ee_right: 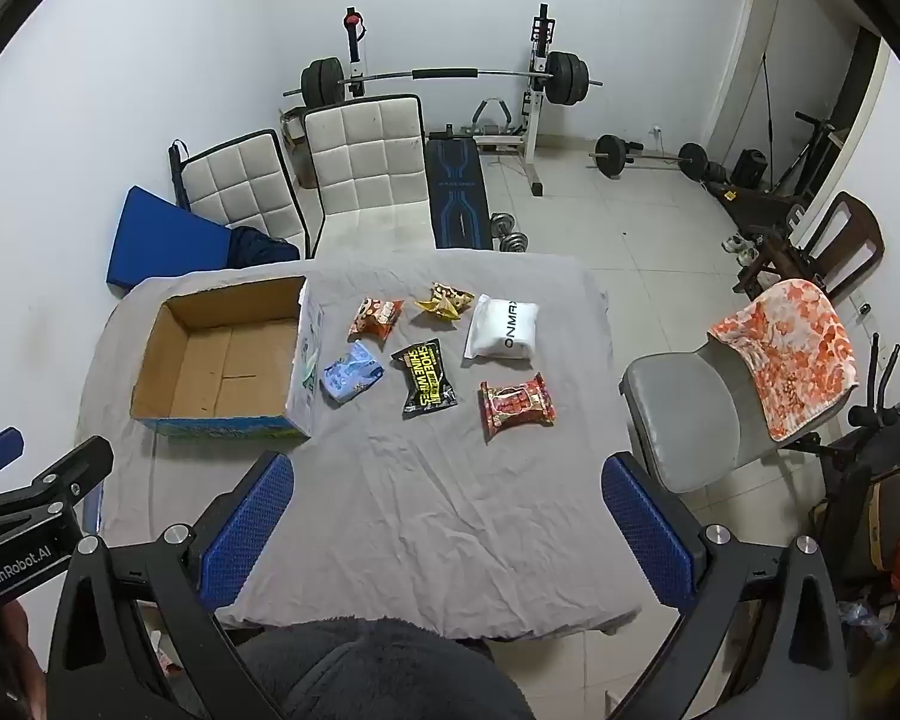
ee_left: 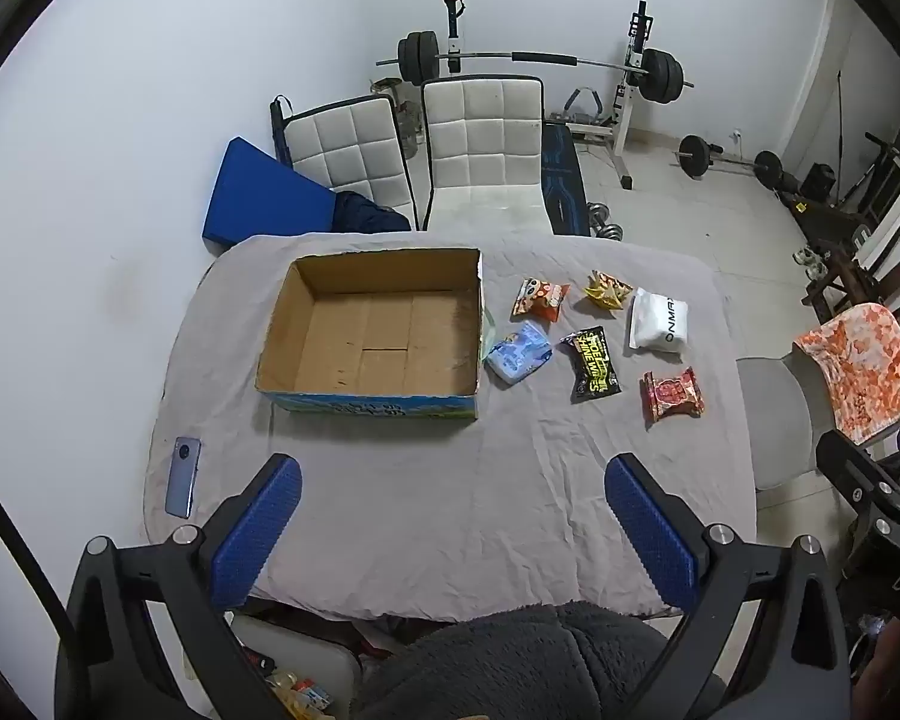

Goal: Organize soft objects

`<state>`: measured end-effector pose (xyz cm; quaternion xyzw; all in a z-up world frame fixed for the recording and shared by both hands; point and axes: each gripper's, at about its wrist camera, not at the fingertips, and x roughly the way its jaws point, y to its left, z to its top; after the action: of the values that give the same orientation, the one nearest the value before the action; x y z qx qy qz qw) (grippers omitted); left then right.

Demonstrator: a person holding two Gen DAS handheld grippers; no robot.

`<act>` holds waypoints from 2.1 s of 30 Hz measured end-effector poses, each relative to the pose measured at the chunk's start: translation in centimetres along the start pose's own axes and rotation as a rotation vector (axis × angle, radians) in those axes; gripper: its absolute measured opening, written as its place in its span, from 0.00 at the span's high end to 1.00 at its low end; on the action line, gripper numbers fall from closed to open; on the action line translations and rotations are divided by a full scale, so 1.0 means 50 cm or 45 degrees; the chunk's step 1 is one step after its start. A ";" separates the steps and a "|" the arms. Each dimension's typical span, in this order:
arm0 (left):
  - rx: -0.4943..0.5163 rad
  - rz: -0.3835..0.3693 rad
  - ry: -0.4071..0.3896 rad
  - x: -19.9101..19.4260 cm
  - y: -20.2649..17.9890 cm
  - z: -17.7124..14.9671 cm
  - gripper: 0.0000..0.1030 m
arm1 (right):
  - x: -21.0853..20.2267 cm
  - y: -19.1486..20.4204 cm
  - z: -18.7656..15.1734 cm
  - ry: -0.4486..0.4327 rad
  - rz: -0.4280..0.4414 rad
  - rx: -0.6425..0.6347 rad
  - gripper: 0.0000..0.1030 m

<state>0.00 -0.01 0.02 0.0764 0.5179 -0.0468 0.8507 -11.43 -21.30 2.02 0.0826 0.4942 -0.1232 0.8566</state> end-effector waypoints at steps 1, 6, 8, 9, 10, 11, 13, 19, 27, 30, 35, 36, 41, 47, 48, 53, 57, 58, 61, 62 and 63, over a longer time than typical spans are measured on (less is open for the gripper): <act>-0.002 -0.003 -0.004 0.000 -0.001 0.000 0.00 | 0.001 0.001 0.000 0.004 -0.003 0.000 0.00; -0.010 -0.014 -0.051 -0.011 -0.009 -0.017 0.00 | 0.002 0.004 -0.001 0.017 -0.008 -0.008 0.00; -0.021 -0.035 -0.025 -0.016 -0.004 -0.009 0.00 | 0.002 0.006 0.001 0.014 -0.014 -0.010 0.00; -0.025 -0.040 -0.026 -0.016 -0.005 -0.011 0.00 | 0.002 0.005 0.003 0.013 -0.013 -0.011 0.00; -0.024 -0.037 -0.023 -0.018 -0.009 -0.011 0.00 | -0.001 0.004 0.004 0.009 -0.014 -0.010 0.00; -0.028 -0.040 -0.020 -0.018 -0.010 -0.005 0.00 | 0.003 0.007 0.003 0.014 -0.020 -0.015 0.00; -0.032 -0.036 -0.020 -0.016 -0.012 -0.002 0.00 | 0.004 0.010 0.003 0.008 -0.021 -0.016 0.00; -0.046 -0.052 -0.036 -0.005 0.002 -0.002 0.00 | 0.004 0.019 0.007 0.006 -0.026 -0.019 0.00; -0.054 -0.072 -0.045 -0.005 0.009 -0.001 0.00 | -0.011 0.024 0.007 -0.013 -0.026 -0.009 0.00; -0.061 -0.075 -0.052 -0.008 0.013 0.000 0.00 | -0.014 0.021 0.012 -0.012 -0.024 0.000 0.00; -0.062 -0.070 -0.060 -0.013 0.013 0.000 0.00 | -0.021 0.013 0.012 -0.025 -0.024 0.005 0.00; -0.060 -0.065 -0.059 -0.012 0.012 0.000 0.00 | -0.022 0.011 0.012 -0.029 -0.024 0.009 0.00; -0.054 -0.055 -0.073 -0.019 0.013 0.004 0.00 | -0.019 0.007 0.013 -0.028 -0.021 0.023 0.00; -0.065 -0.056 -0.074 -0.023 0.016 0.005 0.00 | -0.021 0.006 0.011 -0.036 -0.025 0.015 0.00; -0.068 -0.058 -0.076 -0.025 0.017 0.006 0.00 | -0.021 0.006 0.010 -0.039 -0.026 0.014 0.00; -0.072 -0.062 -0.078 -0.026 0.020 0.009 0.00 | -0.025 0.017 0.008 -0.048 -0.031 0.007 0.00; -0.071 -0.068 -0.076 -0.025 0.024 0.008 0.00 | -0.031 0.024 0.006 -0.058 -0.032 -0.006 0.00; -0.069 -0.070 -0.075 -0.025 0.023 0.007 0.00 | -0.033 0.025 0.007 -0.061 -0.033 -0.009 0.00; -0.067 -0.067 -0.079 -0.026 0.023 0.006 0.00 | -0.036 0.031 0.006 -0.073 -0.047 -0.021 0.00; -0.066 -0.067 -0.080 -0.027 0.024 0.006 0.00 | -0.038 0.032 0.005 -0.076 -0.048 -0.023 0.00; -0.069 -0.066 -0.081 -0.027 0.024 0.006 0.00 | -0.039 0.033 0.005 -0.080 -0.048 -0.023 0.00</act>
<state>-0.18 1.12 1.43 0.0383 0.4936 -0.0573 0.8670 -11.68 -19.53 3.89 0.0616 0.4696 -0.1374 0.8699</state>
